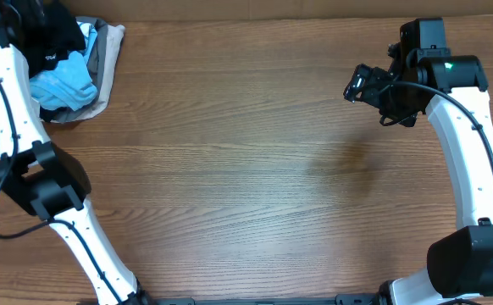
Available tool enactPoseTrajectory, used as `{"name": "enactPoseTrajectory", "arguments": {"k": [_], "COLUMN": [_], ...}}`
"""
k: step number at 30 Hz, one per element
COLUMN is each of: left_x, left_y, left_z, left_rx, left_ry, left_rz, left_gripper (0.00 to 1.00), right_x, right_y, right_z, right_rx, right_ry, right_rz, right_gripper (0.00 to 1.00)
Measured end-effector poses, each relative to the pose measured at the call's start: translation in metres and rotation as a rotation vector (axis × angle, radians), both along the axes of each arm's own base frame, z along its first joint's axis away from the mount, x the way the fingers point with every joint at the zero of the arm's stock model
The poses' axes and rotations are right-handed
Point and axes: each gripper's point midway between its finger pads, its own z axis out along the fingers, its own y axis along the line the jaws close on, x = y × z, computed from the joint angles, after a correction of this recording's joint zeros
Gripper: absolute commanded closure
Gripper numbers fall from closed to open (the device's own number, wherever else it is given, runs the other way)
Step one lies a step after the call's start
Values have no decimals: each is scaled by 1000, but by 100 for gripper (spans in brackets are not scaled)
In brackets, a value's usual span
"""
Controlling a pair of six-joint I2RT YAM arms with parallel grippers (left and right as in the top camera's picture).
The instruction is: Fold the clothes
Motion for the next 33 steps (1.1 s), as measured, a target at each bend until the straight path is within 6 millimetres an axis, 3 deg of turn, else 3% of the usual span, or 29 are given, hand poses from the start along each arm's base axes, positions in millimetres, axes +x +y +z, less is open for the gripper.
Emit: {"name": "enactPoseTrajectory", "arguments": {"k": [2, 5, 8, 15, 19, 26, 33], "left_x": [-9, -26, -42, -48, -47, -47, -54], "left_y": [-3, -7, -11, -12, -12, -14, -21], "left_z": [-47, -101, -133, -155, -156, -148, -123], "left_rx": [-55, -143, -236, -331, -337, -343, -396], "left_ry": [124, 260, 346, 379, 378, 369, 352], "left_rz": [9, 58, 109, 125, 124, 117, 80], "left_gripper": [0, 0, 4, 4, 2, 0, 0], "right_x": [0, 0, 0, 2, 2, 3, 6], "right_y": [0, 0, 0, 0, 0, 0, 0], "right_z": [0, 0, 0, 1, 1, 1, 2], "right_rx": [-1, -1, -1, 0, -1, 0, 0], "right_ry": [0, 0, 0, -8, -8, -13, -26], "right_rz": [2, 2, 2, 2, 2, 2, 2], "right_gripper": [0, 0, 0, 0, 0, 0, 0]}}
